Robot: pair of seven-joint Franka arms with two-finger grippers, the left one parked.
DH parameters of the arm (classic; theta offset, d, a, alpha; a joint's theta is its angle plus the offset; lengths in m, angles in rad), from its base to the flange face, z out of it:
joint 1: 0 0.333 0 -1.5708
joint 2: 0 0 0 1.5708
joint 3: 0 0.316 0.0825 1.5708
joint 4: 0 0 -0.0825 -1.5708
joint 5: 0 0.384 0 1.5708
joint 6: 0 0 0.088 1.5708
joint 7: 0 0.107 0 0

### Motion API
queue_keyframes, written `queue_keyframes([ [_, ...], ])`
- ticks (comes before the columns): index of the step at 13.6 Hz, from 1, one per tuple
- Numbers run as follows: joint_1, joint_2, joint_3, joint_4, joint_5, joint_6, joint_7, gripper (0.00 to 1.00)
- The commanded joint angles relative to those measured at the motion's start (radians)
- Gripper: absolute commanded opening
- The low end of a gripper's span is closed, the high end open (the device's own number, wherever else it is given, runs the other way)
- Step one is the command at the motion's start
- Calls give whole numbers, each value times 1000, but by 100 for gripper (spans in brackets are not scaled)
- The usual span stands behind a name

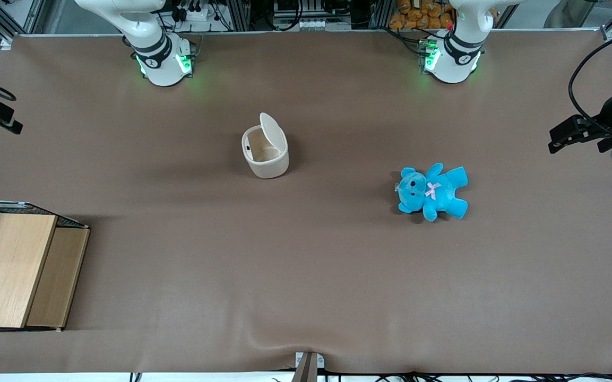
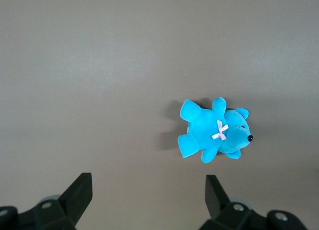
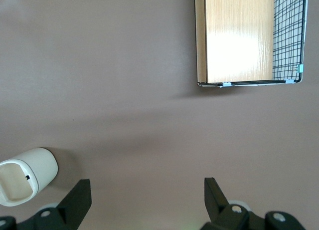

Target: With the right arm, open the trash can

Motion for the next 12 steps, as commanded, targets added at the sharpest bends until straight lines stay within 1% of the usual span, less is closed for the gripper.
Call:
queue_keyframes([
  [1,5,-3,2,-5,-18,8,-10,100],
  [12,5,6,0,-4,-18,-6,-12,100],
])
